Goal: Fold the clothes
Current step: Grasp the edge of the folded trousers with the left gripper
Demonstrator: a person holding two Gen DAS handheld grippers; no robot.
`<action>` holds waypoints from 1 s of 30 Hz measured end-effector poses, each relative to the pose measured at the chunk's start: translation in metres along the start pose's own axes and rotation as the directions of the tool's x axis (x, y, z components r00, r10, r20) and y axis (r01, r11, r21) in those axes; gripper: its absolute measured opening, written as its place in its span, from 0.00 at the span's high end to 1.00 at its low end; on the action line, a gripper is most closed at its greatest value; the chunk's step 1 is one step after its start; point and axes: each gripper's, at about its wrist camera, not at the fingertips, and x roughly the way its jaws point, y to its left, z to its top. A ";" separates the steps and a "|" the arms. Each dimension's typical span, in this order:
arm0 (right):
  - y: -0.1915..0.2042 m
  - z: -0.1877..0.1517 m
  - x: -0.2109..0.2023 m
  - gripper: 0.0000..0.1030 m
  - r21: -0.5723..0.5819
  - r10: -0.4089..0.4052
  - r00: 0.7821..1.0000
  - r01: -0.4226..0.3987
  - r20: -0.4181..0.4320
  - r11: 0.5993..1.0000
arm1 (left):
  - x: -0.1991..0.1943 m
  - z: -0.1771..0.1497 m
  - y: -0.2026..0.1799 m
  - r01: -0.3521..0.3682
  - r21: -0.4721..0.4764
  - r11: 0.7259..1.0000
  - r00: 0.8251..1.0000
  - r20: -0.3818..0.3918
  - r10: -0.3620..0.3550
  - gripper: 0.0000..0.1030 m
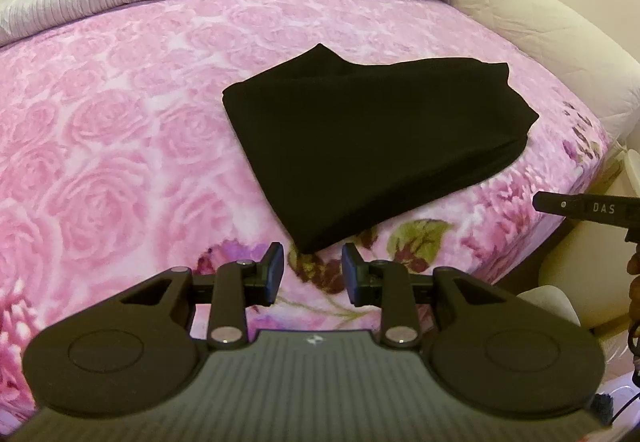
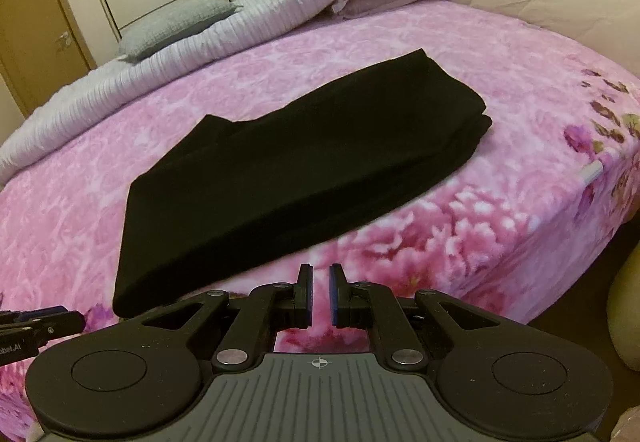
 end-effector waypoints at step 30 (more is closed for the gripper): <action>0.002 -0.004 0.052 0.92 -0.178 0.108 0.994 -0.108 -0.009 0.978 | 0.060 -0.008 0.097 0.230 -0.598 0.768 0.952 -0.024 -0.304 0.70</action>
